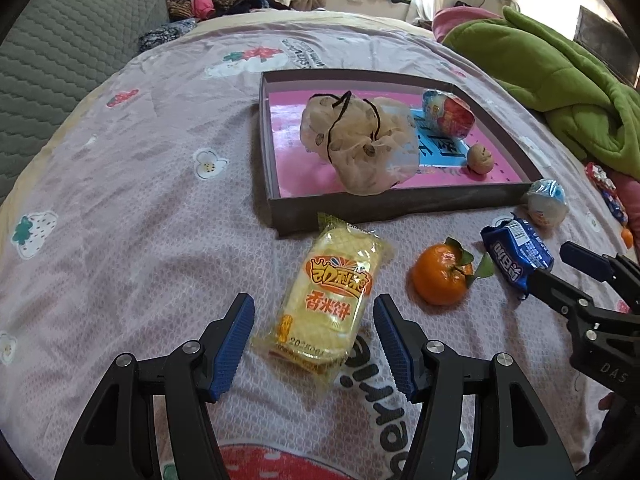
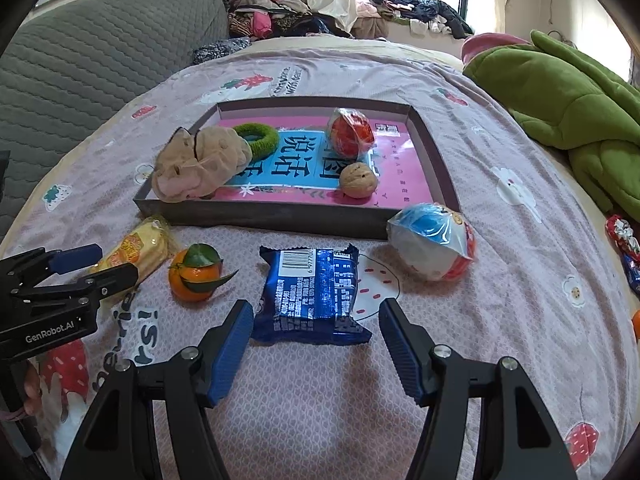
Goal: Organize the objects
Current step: 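Close the left gripper on the bread package while the right gripper grasps the biscuit packet, then lift the bread package with the left gripper while the right gripper lifts the biscuit packet toward the tray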
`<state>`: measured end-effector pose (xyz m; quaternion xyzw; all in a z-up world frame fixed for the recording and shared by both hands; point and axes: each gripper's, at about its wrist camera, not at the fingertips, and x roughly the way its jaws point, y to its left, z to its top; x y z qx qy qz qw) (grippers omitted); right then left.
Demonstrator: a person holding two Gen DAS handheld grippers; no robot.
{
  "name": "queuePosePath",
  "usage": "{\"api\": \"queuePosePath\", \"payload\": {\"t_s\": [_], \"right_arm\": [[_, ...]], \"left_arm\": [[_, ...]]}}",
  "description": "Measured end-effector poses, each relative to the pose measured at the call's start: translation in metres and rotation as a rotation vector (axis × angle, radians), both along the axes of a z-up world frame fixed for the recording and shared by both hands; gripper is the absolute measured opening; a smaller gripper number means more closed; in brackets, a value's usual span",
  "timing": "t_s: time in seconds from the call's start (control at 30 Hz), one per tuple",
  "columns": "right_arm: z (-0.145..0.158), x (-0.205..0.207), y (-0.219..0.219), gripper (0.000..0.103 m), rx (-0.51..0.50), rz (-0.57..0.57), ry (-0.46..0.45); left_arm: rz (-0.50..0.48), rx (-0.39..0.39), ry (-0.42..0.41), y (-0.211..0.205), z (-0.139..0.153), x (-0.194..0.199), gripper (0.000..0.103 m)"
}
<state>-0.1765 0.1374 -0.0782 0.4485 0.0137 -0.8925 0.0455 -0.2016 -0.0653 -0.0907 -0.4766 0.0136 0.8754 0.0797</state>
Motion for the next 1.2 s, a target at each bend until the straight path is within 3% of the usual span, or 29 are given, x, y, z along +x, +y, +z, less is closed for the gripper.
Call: {"api": "queuePosePath", "payload": {"t_s": [0.27, 0.47, 0.57, 0.67, 0.93, 1.2], "right_arm": [[-0.016, -0.016, -0.007, 0.065, 0.012, -0.005, -0.036], [-0.024, -0.024, -0.009, 0.063, 0.024, -0.014, -0.044], [-0.024, -0.024, -0.01, 0.063, 0.027, -0.011, -0.042], [-0.025, -0.023, -0.011, 0.061, 0.032, 0.0, -0.048], [-0.023, -0.02, -0.005, 0.059, -0.015, -0.004, -0.048], [-0.02, -0.011, -0.007, 0.059, 0.006, 0.006, -0.038]], "left_arm": [[-0.011, -0.004, -0.011, 0.003, -0.01, -0.012, 0.064], [-0.004, 0.047, -0.011, 0.001, -0.015, -0.019, 0.064], [-0.007, 0.054, -0.007, 0.002, -0.017, -0.019, 0.059], [-0.001, 0.054, 0.004, 0.003, -0.015, -0.016, 0.044], [0.033, 0.062, -0.002, 0.007, -0.013, -0.009, 0.041], [0.046, 0.06, 0.006, 0.016, -0.008, 0.011, 0.041]]}}
